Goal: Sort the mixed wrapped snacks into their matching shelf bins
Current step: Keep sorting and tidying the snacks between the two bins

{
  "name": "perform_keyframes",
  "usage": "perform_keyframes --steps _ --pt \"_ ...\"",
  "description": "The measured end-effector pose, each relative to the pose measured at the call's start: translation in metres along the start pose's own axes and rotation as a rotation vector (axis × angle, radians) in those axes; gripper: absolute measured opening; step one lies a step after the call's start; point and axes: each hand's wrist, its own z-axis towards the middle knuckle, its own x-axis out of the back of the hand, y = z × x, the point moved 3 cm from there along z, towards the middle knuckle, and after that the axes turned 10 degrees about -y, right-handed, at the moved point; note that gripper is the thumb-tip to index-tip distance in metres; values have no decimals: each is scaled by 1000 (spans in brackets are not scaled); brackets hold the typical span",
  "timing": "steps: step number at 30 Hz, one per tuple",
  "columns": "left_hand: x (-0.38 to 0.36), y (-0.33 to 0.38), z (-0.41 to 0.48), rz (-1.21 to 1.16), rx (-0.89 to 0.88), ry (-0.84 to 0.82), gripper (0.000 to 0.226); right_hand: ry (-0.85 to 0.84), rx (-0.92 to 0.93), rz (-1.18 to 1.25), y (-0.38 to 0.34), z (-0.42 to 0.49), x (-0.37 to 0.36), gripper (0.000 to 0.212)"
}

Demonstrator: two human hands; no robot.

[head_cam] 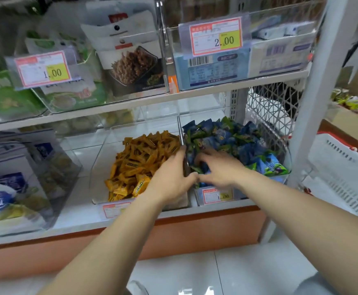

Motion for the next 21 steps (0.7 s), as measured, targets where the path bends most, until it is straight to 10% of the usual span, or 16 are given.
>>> perform_keyframes --steps 13,18,21 --pt "2 -20 1 -98 -26 -56 87 292 -236 61 49 -9 45 24" --pt "1 -25 6 -83 -33 -64 93 243 -439 -156 58 -20 49 52" --pt "2 -27 7 -113 -40 -68 96 475 -174 -153 22 -19 56 35"
